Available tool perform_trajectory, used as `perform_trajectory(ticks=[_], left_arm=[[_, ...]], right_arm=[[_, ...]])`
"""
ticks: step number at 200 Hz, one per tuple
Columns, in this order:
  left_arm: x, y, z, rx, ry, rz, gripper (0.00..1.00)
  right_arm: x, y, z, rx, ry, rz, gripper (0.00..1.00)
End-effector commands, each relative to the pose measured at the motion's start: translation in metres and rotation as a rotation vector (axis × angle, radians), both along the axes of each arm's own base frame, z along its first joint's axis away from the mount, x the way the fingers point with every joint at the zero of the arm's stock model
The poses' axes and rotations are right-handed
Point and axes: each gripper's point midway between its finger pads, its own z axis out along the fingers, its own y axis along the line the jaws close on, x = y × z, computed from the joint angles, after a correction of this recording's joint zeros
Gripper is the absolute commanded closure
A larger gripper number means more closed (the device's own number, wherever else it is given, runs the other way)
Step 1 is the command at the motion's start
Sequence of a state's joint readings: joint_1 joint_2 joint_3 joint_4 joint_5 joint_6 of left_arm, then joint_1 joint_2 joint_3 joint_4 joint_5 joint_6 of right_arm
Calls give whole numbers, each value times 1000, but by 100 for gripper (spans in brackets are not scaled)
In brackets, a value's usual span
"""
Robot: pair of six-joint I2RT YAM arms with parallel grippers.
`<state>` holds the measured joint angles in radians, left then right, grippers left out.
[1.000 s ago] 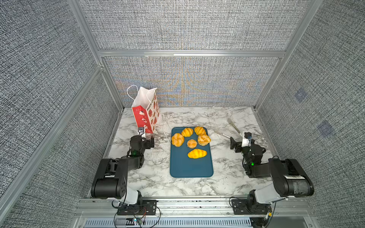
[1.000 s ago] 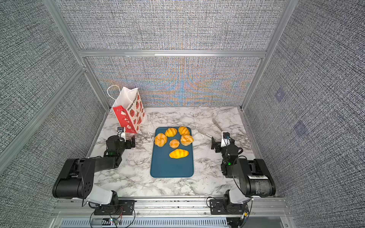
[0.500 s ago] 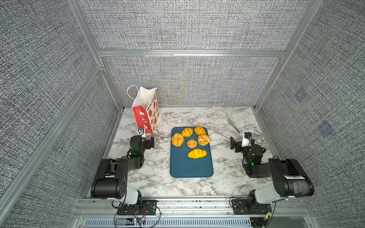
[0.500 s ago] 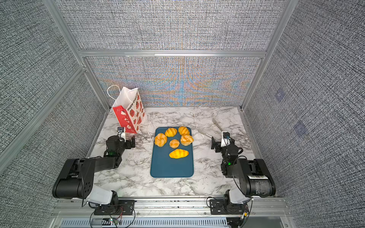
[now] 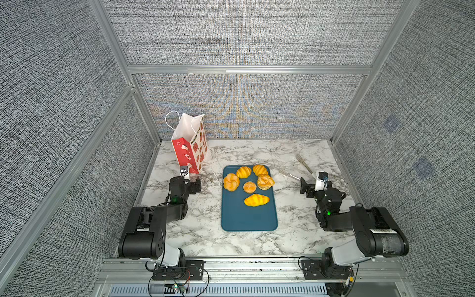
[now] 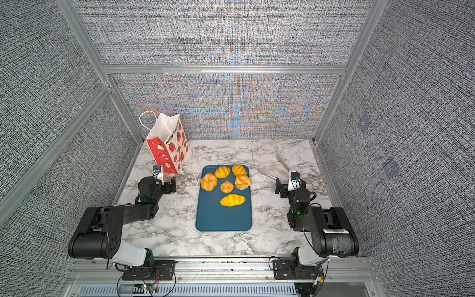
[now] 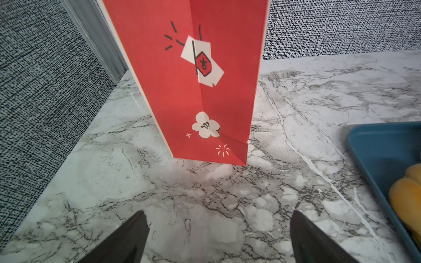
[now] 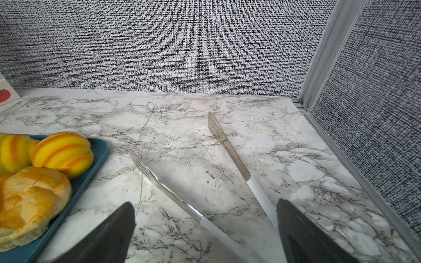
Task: Pack bread into a paper bag
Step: Pick up the paper bag from the center of the board.
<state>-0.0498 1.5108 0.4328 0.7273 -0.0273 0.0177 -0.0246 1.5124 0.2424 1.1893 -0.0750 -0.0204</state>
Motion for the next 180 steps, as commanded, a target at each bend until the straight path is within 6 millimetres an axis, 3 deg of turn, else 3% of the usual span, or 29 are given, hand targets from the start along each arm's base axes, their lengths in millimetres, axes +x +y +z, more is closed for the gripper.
perform_trajectory(ticks=[1, 69, 97, 110, 136, 180], left_arm=[[2, 1, 6, 1, -26, 8, 1], [5, 1, 12, 1, -22, 10, 1], [12, 16, 21, 11, 77, 102, 1], [14, 21, 30, 17, 97, 138, 1], [14, 24, 57, 2, 115, 181, 1], [0, 21, 115, -28, 95, 172, 1]], right_arm=[[2, -2, 2, -1, -3, -22, 1], [2, -6, 3, -11, -3, -66, 1], [9, -12, 9, -5, 9, -110, 1], [18, -19, 15, 0, 42, -156, 1], [15, -12, 29, -36, 24, -155, 1], [21, 25, 81, -48, -10, -72, 1]])
